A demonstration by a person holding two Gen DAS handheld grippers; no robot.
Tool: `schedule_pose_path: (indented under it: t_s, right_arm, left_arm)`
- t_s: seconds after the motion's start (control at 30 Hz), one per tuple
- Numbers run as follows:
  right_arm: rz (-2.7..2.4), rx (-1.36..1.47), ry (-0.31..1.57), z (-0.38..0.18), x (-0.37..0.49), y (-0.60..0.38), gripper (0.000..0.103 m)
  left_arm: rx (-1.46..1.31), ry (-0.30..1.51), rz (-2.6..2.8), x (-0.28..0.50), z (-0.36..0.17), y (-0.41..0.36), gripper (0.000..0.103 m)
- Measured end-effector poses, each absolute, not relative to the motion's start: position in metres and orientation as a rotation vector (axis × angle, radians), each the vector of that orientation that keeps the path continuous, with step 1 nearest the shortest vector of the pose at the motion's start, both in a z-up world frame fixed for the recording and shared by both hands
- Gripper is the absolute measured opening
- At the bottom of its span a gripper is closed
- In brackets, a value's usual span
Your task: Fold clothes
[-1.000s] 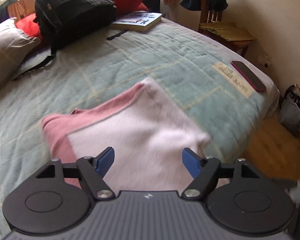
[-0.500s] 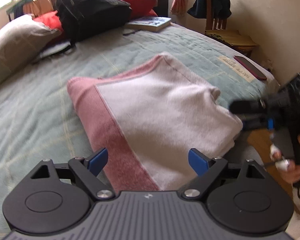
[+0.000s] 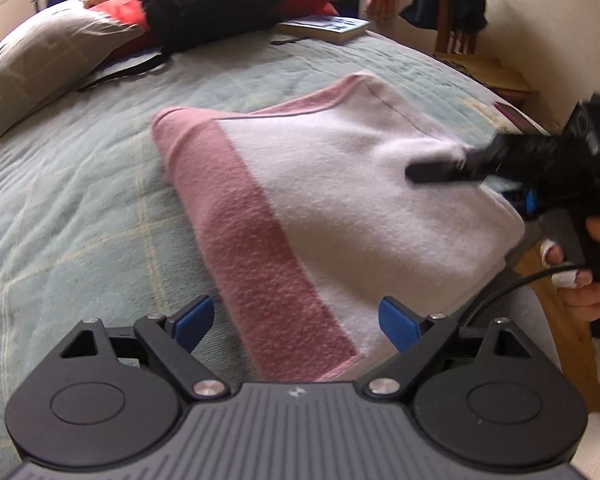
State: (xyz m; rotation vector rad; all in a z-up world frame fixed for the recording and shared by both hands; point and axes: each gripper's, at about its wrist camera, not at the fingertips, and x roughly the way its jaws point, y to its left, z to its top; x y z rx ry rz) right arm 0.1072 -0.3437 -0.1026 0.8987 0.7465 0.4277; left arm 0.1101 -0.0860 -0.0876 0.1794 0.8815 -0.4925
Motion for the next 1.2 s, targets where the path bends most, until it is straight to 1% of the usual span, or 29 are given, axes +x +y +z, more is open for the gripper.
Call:
schedule_pose_path:
  t_s: [0.03, 0.07, 0.1, 0.13, 0.2, 0.33, 0.43, 0.47, 0.5, 0.57, 0.6, 0.67, 0.73, 0.8, 0.83, 0.9, 1.0, 1.1, 1.2]
  right_arm:
    - [0.407, 0.892, 0.751, -0.104, 0.105, -0.345, 0.039]
    - [0.391, 0.887, 0.753, -0.104, 0.102, -0.345, 0.029]
    - [0.382, 0.887, 0.752, -0.103, 0.100, -0.345, 0.024]
    - [0.376, 0.880, 0.748, -0.101, 0.097, -0.344, 0.022]
    - [0.371, 0.844, 0.734, -0.093, 0.091, -0.340, 0.020]
    - [0.369, 0.788, 0.723, -0.077, 0.081, -0.330, 0.019]
    - [0.361, 0.752, 0.732, -0.079, 0.075, -0.328, 0.020]
    - [0.347, 0.736, 0.743, -0.082, 0.076, -0.327, 0.022]
    - [0.327, 0.726, 0.758, -0.083, 0.075, -0.328, 0.030]
    - [0.291, 0.702, 0.778, -0.084, 0.072, -0.329, 0.033]
    - [0.279, 0.677, 0.762, -0.079, 0.067, -0.331, 0.037]
    - [0.242, 0.600, 0.713, -0.062, 0.056, -0.333, 0.044]
    - [0.212, 0.470, 0.623, -0.039, 0.046, -0.328, 0.050]
    - [0.224, 0.348, 0.537, -0.020, 0.041, -0.317, 0.063]
    - [0.251, 0.298, 0.503, -0.013, 0.042, -0.310, 0.066]
    - [0.315, 0.210, 0.476, -0.010, 0.048, -0.293, 0.068]
    - [0.371, 0.113, 0.514, -0.023, 0.069, -0.271, 0.068]
    - [0.333, 0.038, 0.594, -0.045, 0.081, -0.264, 0.066]
    - [0.319, 0.031, 0.627, -0.059, 0.083, -0.268, 0.066]
  left_arm:
    - [0.174, 0.880, -0.489, 0.110, -0.087, -0.084, 0.090]
    - [0.169, 0.877, -0.486, 0.110, -0.086, -0.081, 0.090]
    - [0.165, 0.872, -0.485, 0.109, -0.085, -0.079, 0.090]
    - [0.162, 0.867, -0.486, 0.109, -0.083, -0.078, 0.090]
    - [0.152, 0.859, -0.490, 0.108, -0.081, -0.075, 0.090]
    - [0.135, 0.841, -0.503, 0.107, -0.078, -0.070, 0.090]
    - [0.112, 0.838, -0.524, 0.108, -0.076, -0.067, 0.091]
    - [0.100, 0.840, -0.528, 0.110, -0.076, -0.066, 0.091]
    - [0.092, 0.843, -0.529, 0.113, -0.076, -0.065, 0.091]
    - [0.090, 0.838, -0.518, 0.117, -0.073, -0.064, 0.091]
    - [0.085, 0.834, -0.517, 0.120, -0.070, -0.063, 0.091]
    - [0.074, 0.826, -0.518, 0.128, -0.065, -0.062, 0.091]
    - [0.053, 0.814, -0.544, 0.139, -0.058, -0.064, 0.095]
    - [0.023, 0.799, -0.582, 0.153, -0.049, -0.068, 0.096]
    - [-0.003, 0.792, -0.598, 0.161, -0.045, -0.071, 0.096]
    - [-0.070, 0.791, -0.649, 0.178, -0.037, -0.077, 0.098]
    - [-0.192, 0.852, -0.728, 0.209, -0.042, -0.086, 0.100]
    - [-0.228, 0.968, -0.740, 0.236, -0.071, -0.098, 0.100]
    - [-0.208, 0.938, -0.781, 0.241, -0.091, -0.101, 0.100]
